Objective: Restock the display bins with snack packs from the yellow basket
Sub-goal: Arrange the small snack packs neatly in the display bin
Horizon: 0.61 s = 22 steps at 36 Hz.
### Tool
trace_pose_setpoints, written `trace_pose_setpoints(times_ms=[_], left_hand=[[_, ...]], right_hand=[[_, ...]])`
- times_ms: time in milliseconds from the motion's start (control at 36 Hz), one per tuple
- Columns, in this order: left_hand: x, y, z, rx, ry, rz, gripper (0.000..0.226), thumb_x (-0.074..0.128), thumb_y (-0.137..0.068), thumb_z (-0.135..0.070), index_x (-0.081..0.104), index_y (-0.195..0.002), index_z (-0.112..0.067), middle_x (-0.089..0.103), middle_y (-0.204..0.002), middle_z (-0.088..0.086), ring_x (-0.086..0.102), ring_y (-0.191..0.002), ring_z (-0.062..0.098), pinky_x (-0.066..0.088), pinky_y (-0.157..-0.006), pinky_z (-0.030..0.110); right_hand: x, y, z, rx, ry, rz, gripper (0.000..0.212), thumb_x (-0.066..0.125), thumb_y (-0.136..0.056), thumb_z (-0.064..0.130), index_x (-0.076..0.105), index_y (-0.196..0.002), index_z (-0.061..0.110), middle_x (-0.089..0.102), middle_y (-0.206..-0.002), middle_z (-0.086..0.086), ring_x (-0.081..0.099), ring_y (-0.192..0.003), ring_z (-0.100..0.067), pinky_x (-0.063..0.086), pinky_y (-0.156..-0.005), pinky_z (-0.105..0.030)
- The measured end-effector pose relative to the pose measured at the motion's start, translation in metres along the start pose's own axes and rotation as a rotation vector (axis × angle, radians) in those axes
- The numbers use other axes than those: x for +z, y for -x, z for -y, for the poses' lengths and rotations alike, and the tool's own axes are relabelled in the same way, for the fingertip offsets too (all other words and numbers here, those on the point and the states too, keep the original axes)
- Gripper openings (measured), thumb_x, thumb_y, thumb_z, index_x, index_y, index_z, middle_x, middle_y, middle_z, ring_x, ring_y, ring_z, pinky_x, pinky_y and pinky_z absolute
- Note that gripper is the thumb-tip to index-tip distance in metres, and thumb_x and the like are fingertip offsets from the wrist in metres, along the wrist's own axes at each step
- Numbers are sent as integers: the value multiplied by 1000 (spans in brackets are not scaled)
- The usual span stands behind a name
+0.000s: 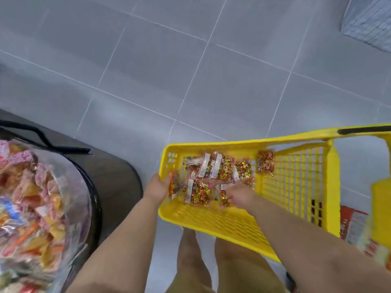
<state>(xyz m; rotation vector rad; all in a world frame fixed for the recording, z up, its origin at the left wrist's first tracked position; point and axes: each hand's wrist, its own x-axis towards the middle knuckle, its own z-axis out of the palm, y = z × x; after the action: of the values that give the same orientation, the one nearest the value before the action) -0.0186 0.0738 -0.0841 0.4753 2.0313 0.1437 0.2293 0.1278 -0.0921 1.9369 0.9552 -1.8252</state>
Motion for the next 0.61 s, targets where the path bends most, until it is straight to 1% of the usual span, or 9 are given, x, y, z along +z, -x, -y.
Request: trace_pose_setpoints(times_ms=[56, 111, 194, 250, 306, 389, 444, 528, 611], left_hand=[[8, -14, 8, -20, -2, -51, 46, 43, -100, -44, 61, -111, -3, 64, -113, 19, 58, -111, 37, 43, -87, 36], [17, -24, 14, -21, -8, -123, 44, 41, -100, -43, 61, -89, -5, 65, -98, 22, 61, -100, 39, 41, -78, 35], [25, -32, 23, 27, -16, -230, 44, 43, -100, -42, 61, -93, -2, 65, -100, 23, 60, -97, 40, 45, -80, 40], [28, -36, 29, 44, -16, -261, 46, 45, -99, -42, 62, -98, 0, 65, -100, 23, 60, -96, 40, 45, -78, 39], [29, -39, 32, 57, -2, -276, 44, 45, -99, -41, 62, -94, -1, 65, -96, 20, 60, -93, 38, 42, -73, 35], [30, -40, 33, 87, 4, -308, 35, 47, -99, -38, 57, -83, -8, 65, -90, 18, 60, -89, 36, 37, -69, 31], [30, -40, 32, 96, 5, -314, 33, 47, -99, -37, 54, -80, -11, 62, -85, 14, 59, -86, 35, 36, -69, 30], [30, -41, 33, 106, 11, -309, 35, 47, -99, -38, 54, -78, -11, 56, -77, 6, 57, -80, 31, 36, -67, 30], [29, -39, 33, 103, 27, -300, 38, 46, -99, -40, 56, -79, -10, 55, -73, 4, 58, -78, 32, 38, -67, 31]], right_hand=[[8, -16, 1, 5, 10, -7, 25, 52, -92, 11, 50, -70, 22, 55, -88, -6, 54, -90, -23, 48, -96, -41], [18, -33, 1, 25, 24, 10, 27, 51, -93, 10, 48, -69, 23, 53, -81, -2, 54, -87, -23, 49, -94, -41], [34, -52, -3, 53, 98, 31, 27, 49, -91, 7, 46, -65, 16, 46, -68, -3, 50, -63, -18, 51, -72, -37], [44, -63, -4, 79, 77, 42, 20, 52, -90, 10, 49, -70, 10, 45, -67, -9, 46, -60, -20, 47, -65, -38], [54, -73, -7, 77, 56, 54, 9, 57, -90, 18, 58, -91, 8, 57, -81, -15, 46, -61, -20, 41, -62, -32], [67, -86, -12, 58, -36, 32, 37, 63, -89, 23, 53, -123, 14, 64, -111, -15, 56, -72, -22, 42, -54, -27], [76, -92, -14, 48, -145, -17, 42, 66, -87, 22, 52, -126, 16, 63, -110, -9, 62, -75, -26, 51, -58, -31], [86, -93, -16, 10, -190, -83, 40, 72, -83, 26, 58, -119, 14, 64, -102, -3, 60, -74, -15, 50, -61, -19], [88, -89, -15, -67, -137, -66, 44, 72, -82, 30, 56, -120, 15, 62, -110, -2, 56, -91, -15, 46, -84, -27]])
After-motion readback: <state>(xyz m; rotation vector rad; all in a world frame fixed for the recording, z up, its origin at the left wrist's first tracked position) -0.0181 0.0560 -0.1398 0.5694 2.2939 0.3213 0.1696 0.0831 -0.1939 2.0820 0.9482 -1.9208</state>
